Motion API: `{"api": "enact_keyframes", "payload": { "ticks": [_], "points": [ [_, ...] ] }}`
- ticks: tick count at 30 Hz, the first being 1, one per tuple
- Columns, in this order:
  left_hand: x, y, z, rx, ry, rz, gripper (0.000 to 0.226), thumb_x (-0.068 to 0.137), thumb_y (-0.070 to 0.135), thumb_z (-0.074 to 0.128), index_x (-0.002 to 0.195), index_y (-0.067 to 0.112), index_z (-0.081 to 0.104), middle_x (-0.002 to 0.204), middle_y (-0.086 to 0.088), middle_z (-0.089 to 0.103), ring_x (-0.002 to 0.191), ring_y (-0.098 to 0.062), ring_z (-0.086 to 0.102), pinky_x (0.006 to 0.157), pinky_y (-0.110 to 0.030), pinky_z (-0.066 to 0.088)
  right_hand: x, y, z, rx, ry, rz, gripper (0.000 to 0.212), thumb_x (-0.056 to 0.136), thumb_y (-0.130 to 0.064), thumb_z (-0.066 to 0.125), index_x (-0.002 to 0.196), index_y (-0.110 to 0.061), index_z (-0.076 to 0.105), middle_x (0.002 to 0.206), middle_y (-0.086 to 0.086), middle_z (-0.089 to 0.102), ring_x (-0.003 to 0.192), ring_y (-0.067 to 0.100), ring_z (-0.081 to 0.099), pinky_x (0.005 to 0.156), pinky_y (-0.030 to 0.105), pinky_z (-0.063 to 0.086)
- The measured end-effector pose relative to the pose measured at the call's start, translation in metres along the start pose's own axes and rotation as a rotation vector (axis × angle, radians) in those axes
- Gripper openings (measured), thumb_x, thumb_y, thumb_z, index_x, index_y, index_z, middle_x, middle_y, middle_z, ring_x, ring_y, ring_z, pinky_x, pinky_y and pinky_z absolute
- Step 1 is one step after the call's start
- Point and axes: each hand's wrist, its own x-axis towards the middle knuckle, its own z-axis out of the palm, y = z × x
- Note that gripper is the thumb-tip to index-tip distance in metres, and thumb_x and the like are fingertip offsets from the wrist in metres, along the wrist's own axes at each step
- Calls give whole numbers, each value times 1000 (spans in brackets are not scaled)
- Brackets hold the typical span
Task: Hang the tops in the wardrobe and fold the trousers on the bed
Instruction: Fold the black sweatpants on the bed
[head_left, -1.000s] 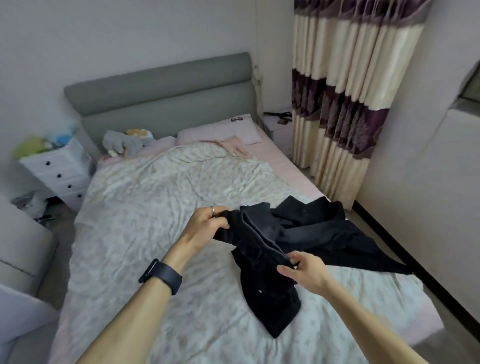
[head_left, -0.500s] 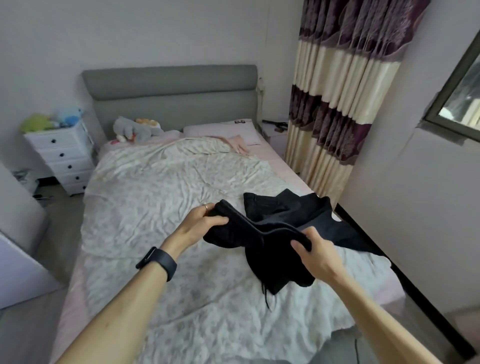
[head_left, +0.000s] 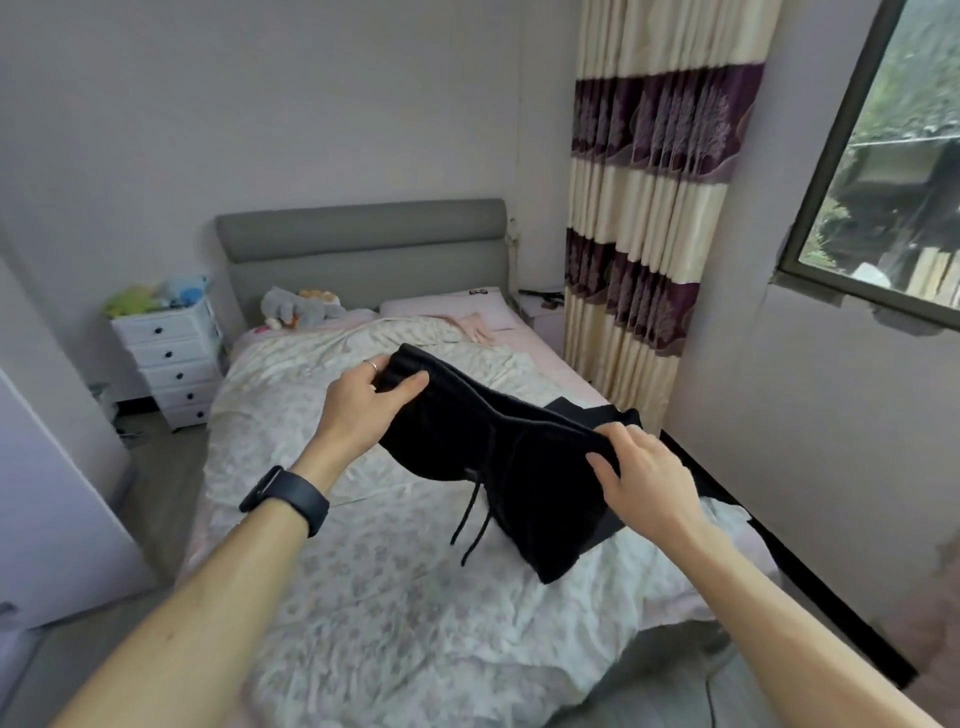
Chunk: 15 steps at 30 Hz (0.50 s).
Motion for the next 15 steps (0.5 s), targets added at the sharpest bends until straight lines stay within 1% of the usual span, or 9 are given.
{"api": "enact_keyframes", "payload": {
  "ticks": [1, 2, 3, 5, 7, 9, 11, 13, 15],
  "points": [
    [-10, 8, -6, -10, 41, 14, 11, 87, 51, 72, 93, 43, 68, 88, 26, 70, 87, 10, 63, 66, -6, 44, -3, -3, -11, 5, 97, -16, 26, 101, -39, 54, 122, -23, 57, 109, -3, 62, 102, 25, 59, 68, 36, 48],
    [-22, 17, -14, -21, 86, 29, 12, 88, 51, 71, 93, 42, 69, 89, 25, 71, 87, 8, 64, 69, -8, 46, -6, -8, -24, 22, 194, -38, 25, 101, -37, 55, 119, -20, 59, 108, -1, 63, 101, 26, 58, 65, 34, 43],
    [-34, 26, -22, -37, 131, 37, 12, 88, 51, 71, 94, 41, 69, 92, 23, 72, 89, 4, 65, 75, -16, 50, -9, -15, -38, 34, 271, -43, 25, 101, -36, 56, 117, -18, 59, 107, 1, 63, 100, 28, 58, 64, 33, 39],
    [-58, 49, -43, -54, 189, 28, 17, 90, 50, 69, 101, 36, 70, 98, 17, 73, 96, -5, 68, 89, -33, 55, -13, -32, -70, 73, 356, -26, 29, 102, -37, 56, 118, -14, 59, 108, 5, 64, 101, 30, 58, 65, 33, 37],
    [-77, 73, -66, -9, 227, 49, 27, 91, 50, 68, 106, 29, 71, 101, 12, 73, 101, -13, 68, 93, -41, 54, -17, -49, -97, 92, 394, -31, 33, 102, -38, 56, 122, -12, 59, 112, 6, 64, 105, 31, 57, 67, 34, 38],
    [-93, 100, -94, 23, 302, 106, 30, 91, 51, 67, 108, 27, 70, 102, 13, 73, 103, -14, 67, 93, -41, 54, -20, -70, -131, 118, 442, -95, 35, 102, -40, 55, 125, -13, 59, 114, 5, 65, 106, 30, 57, 67, 35, 41],
    [-108, 126, -122, 23, 364, 147, 27, 91, 50, 67, 106, 28, 67, 101, 17, 70, 103, -13, 66, 91, -38, 54, -24, -91, -165, 144, 510, -125, 35, 102, -42, 55, 123, -15, 59, 113, 3, 65, 107, 28, 57, 69, 37, 44],
    [-117, 145, -138, 33, 407, 185, 23, 89, 48, 69, 106, 36, 59, 96, 20, 65, 99, -12, 65, 86, -36, 54, -26, -101, -190, 147, 584, -145, 33, 102, -42, 55, 120, -16, 59, 110, 2, 65, 104, 27, 57, 67, 35, 40],
    [-138, 162, -163, 99, 451, 279, 29, 89, 49, 68, 113, 46, 51, 89, 15, 65, 87, -10, 64, 79, -38, 54, -37, -119, -215, 174, 693, -177, 30, 101, -41, 56, 119, -16, 59, 108, 1, 65, 102, 26, 56, 67, 33, 37]
  ]
}}
